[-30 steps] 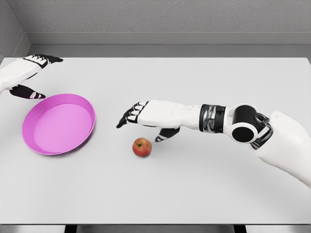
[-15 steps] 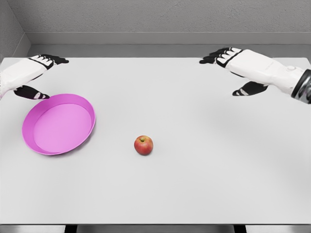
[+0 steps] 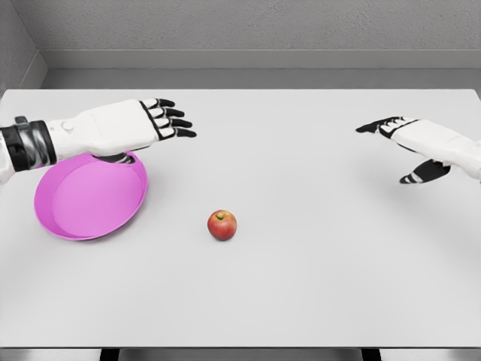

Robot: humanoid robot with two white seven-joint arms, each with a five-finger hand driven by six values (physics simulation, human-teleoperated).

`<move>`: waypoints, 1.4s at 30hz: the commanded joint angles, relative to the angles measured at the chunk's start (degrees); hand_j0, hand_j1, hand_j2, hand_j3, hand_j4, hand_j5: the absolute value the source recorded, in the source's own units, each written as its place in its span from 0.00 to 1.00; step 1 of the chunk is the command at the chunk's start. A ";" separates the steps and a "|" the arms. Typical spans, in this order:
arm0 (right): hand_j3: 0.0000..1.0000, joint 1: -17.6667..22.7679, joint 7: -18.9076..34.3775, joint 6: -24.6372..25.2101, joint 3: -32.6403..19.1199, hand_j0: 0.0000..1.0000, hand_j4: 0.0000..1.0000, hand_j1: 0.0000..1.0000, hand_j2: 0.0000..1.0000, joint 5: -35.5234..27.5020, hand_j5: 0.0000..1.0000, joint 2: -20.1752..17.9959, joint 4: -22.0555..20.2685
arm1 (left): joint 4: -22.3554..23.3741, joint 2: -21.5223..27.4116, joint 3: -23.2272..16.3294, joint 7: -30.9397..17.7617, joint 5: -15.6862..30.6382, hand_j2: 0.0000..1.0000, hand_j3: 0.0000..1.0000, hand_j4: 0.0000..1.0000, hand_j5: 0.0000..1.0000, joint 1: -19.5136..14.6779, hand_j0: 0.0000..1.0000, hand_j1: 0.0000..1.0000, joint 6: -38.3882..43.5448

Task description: Put the apple on the plate with both arms

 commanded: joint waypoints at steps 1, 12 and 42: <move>1.00 0.09 -0.04 0.07 -0.97 1.00 1.00 1.00 1.00 -0.24 1.00 -0.23 -0.53 | -1.75 -1.03 -4.92 -1.18 -1.85 1.00 1.00 1.00 1.00 -0.53 1.00 1.00 0.07; 1.00 0.00 -0.04 0.07 -2.46 1.00 1.00 1.00 1.00 -0.24 1.00 -0.31 -0.71 | -1.84 -3.75 -22.42 -1.53 -2.20 1.00 1.00 1.00 1.00 -8.35 1.00 1.00 0.07; 1.00 1.49 -0.04 0.07 -4.13 1.00 1.00 1.00 1.00 -0.24 1.00 -0.75 -0.80 | -1.75 -7.27 -37.54 -4.60 -9.49 1.00 1.00 1.00 1.00 -17.58 1.00 1.00 0.07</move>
